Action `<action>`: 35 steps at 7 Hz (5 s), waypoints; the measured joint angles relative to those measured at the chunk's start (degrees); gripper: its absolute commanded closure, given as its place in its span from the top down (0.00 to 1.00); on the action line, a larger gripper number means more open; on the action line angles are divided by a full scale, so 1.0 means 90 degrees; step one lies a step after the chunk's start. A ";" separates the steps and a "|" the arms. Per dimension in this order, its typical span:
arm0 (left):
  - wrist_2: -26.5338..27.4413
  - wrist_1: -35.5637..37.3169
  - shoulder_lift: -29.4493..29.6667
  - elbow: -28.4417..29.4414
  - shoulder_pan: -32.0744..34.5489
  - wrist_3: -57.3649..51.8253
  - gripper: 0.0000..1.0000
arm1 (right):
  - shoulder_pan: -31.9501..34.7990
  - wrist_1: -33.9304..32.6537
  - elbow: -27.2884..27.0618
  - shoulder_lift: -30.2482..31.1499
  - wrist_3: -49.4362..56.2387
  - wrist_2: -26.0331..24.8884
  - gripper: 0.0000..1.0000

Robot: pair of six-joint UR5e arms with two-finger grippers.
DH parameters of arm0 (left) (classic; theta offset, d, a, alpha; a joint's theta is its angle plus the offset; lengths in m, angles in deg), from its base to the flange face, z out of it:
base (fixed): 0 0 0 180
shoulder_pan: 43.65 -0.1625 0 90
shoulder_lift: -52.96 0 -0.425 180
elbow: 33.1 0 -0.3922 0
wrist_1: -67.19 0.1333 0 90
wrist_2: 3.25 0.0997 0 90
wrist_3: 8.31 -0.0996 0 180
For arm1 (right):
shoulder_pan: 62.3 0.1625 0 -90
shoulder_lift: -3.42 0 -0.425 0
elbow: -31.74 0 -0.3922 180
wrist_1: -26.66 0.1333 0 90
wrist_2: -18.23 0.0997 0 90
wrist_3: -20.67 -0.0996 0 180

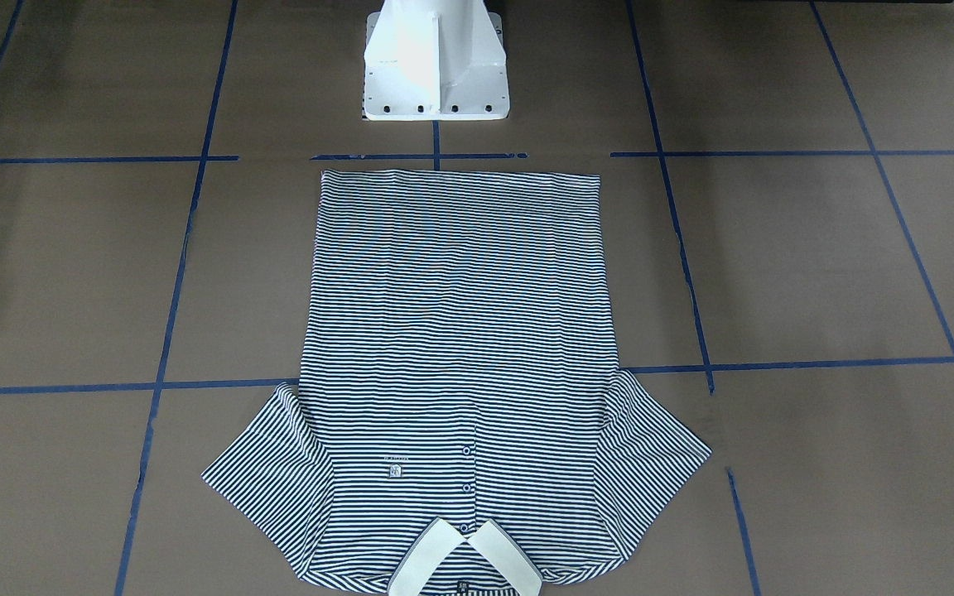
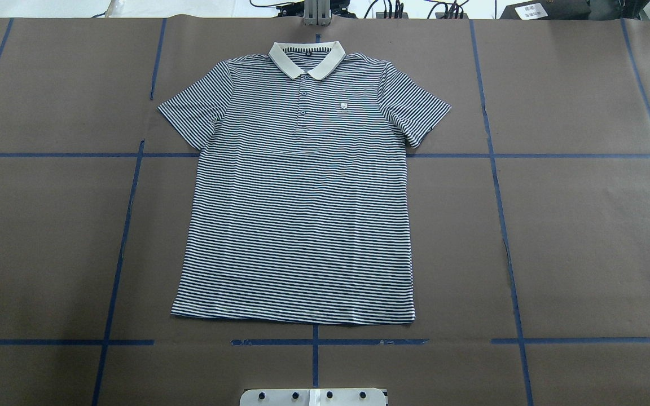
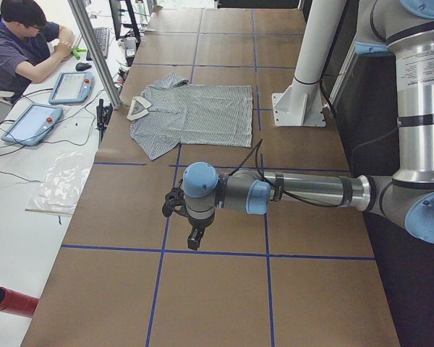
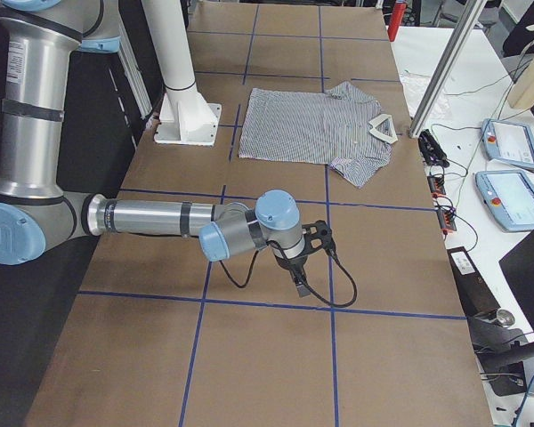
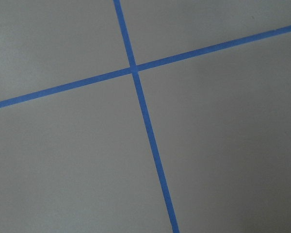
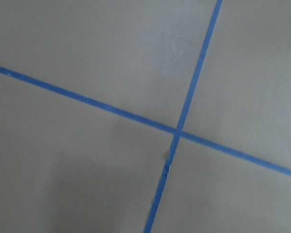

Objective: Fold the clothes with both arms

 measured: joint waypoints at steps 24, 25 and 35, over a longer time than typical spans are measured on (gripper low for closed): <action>-0.0011 -0.3729 0.1292 0.1249 -0.0027 -0.0005 1.00 | -0.4381 0.1858 0.3753 -0.4825 -0.6896 -0.3702 0.56; -0.0011 -0.3729 0.1291 0.1251 -0.0027 -0.0005 1.00 | -0.4384 0.1858 0.3764 -0.4827 -0.6896 -0.3704 0.40; -0.0011 -0.3840 0.1229 0.1285 -0.0027 -0.0007 1.00 | -0.4975 -0.0218 0.3601 -0.6205 -0.8175 -0.4895 0.00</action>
